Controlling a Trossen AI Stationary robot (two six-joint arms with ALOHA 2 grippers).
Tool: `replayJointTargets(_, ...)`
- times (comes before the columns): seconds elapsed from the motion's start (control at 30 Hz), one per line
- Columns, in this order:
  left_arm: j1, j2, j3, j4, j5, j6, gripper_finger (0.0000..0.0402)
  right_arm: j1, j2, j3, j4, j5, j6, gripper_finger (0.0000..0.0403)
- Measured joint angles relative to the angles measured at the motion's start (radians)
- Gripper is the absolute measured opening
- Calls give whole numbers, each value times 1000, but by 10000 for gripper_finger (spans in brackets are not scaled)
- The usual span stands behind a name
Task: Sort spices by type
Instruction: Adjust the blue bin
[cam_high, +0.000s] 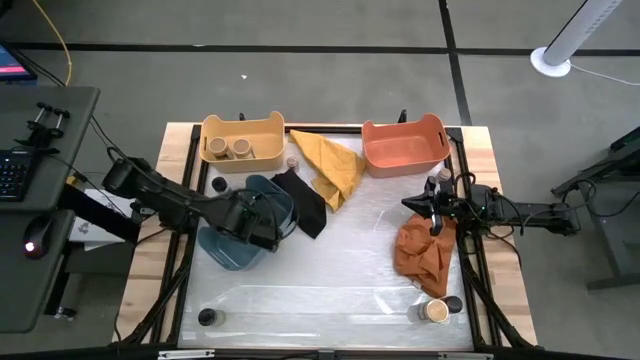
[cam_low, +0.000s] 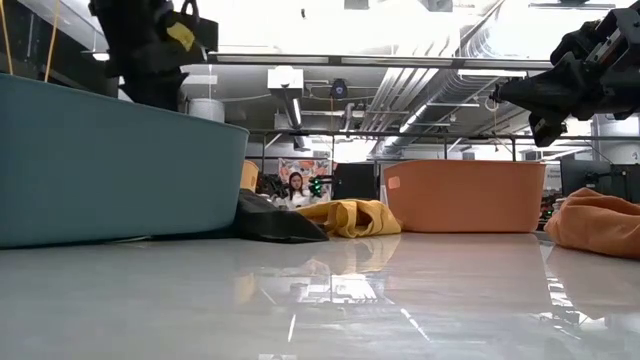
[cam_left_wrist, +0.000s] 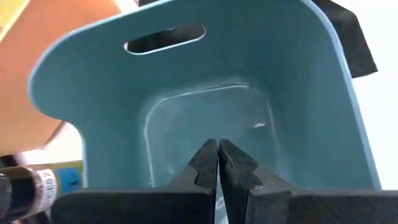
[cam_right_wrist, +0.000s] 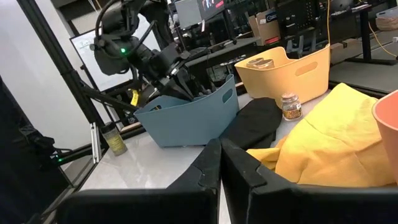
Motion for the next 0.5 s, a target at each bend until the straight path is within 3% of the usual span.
replayJointTargets(0.2, -15, 0, -19, 82, 118, 28, 0, 0, 0, 0, 0, 0, 0, 3)
replayJointTargets(0.5, -148, -1, -19, 160, 265, 7, 0, 0, 0, 0, 0, 0, 0, 3)
